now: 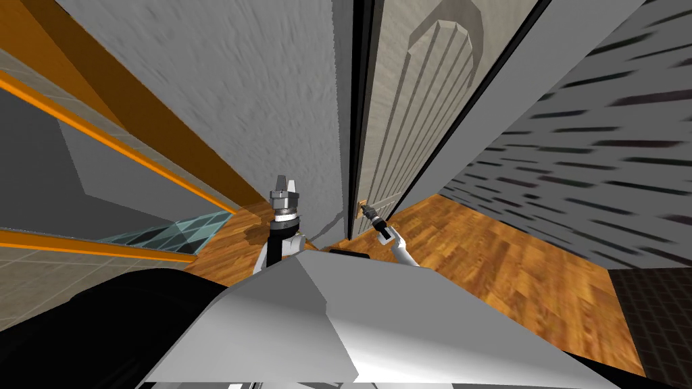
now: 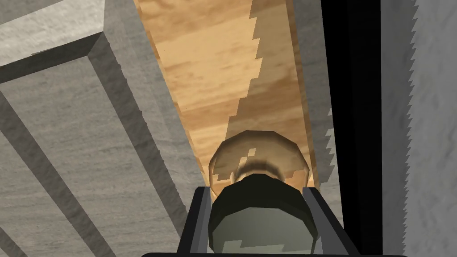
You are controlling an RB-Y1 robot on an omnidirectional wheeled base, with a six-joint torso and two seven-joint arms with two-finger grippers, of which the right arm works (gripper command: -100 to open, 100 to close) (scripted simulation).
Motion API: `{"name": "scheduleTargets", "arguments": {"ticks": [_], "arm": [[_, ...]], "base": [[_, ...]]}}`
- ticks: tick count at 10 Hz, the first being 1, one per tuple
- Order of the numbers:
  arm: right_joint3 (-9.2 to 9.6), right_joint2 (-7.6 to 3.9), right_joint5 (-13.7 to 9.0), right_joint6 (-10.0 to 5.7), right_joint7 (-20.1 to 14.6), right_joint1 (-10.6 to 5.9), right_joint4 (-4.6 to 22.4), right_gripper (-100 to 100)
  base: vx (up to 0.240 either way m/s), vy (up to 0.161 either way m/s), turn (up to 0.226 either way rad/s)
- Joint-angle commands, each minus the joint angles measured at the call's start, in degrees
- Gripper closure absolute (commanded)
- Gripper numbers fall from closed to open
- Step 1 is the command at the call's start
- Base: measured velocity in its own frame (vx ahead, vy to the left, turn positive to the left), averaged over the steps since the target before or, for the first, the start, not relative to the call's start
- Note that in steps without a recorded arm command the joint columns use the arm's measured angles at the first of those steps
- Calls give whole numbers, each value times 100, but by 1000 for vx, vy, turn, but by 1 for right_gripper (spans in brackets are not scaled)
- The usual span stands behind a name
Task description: Pull the door open
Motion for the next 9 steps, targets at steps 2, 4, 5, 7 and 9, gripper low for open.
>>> {"name": "scheduleTargets", "arguments": {"ticks": [2,4,5,7,9], "arm": [[67,8,-238,-7,-443,36,4,100],[72,-9,-356,3,-675,41,-2,100],[78,-26,-475,13,-828,45,-7,100],[83,-42,-593,23,-1084,50,-12,100],[89,-59,-711,33,-1289,54,-18,100]], "base": [[-71,-42,81],[-41,-25,43],[-61,-39,121],[-49,-30,54],[-61,-24,75]]}}
